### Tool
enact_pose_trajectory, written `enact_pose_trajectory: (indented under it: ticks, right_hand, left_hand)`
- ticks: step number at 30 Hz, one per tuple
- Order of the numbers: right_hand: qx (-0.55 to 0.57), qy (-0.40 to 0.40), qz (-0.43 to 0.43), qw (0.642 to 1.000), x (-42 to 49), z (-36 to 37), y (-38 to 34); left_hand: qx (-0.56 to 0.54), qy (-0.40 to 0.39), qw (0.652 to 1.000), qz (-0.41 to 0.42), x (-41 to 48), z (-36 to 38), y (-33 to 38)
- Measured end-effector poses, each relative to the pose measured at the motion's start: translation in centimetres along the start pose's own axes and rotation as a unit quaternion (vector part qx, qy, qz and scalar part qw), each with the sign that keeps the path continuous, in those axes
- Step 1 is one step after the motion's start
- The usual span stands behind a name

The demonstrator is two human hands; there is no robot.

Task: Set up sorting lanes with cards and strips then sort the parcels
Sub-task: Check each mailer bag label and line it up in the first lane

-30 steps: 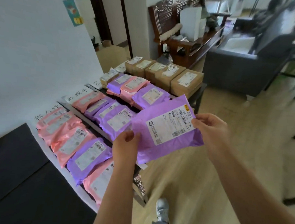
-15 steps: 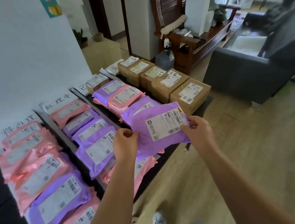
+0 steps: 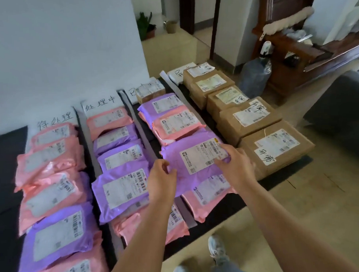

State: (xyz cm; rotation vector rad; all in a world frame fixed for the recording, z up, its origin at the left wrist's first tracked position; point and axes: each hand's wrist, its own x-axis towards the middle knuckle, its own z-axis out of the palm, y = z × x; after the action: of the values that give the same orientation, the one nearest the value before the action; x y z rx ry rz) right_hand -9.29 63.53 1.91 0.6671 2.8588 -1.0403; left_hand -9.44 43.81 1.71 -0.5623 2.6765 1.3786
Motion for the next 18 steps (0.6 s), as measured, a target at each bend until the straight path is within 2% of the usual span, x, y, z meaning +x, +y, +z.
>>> enact_pose_trajectory:
  ticks: [4, 6, 9, 12, 15, 18]
  right_hand:
    - [-0.052, -0.047, -0.064, 0.996, 4.2, 0.5, 0.9]
    - [-0.113, -0.07, -0.106, 0.985, 5.6, 0.8, 1.3]
    - [-0.174, -0.067, -0.202, 0.962, 7.0, 1.2, 1.5]
    - [-0.21, -0.095, -0.31, 0.923, 7.9, 1.9, 1.3]
    - [-0.236, -0.15, -0.34, 0.898, 8.4, 2.8, 1.2]
    - [-0.227, -0.176, -0.332, 0.898, 8.8, 3.3, 1.5]
  left_hand:
    - [0.056, 0.006, 0.998, -0.001, 1.4, 2.4, 0.7]
    - [0.081, 0.005, 0.997, 0.001, 1.8, 3.4, 0.8]
    - [0.126, 0.034, 0.991, 0.002, 1.8, 4.6, 0.5]
    - [0.216, 0.088, 0.97, 0.061, 1.3, 5.5, 0.2]
    - [0.299, 0.083, 0.941, 0.134, 1.6, 6.2, -0.1]
    - [0.338, 0.036, 0.93, 0.143, 2.0, 7.0, -0.6]
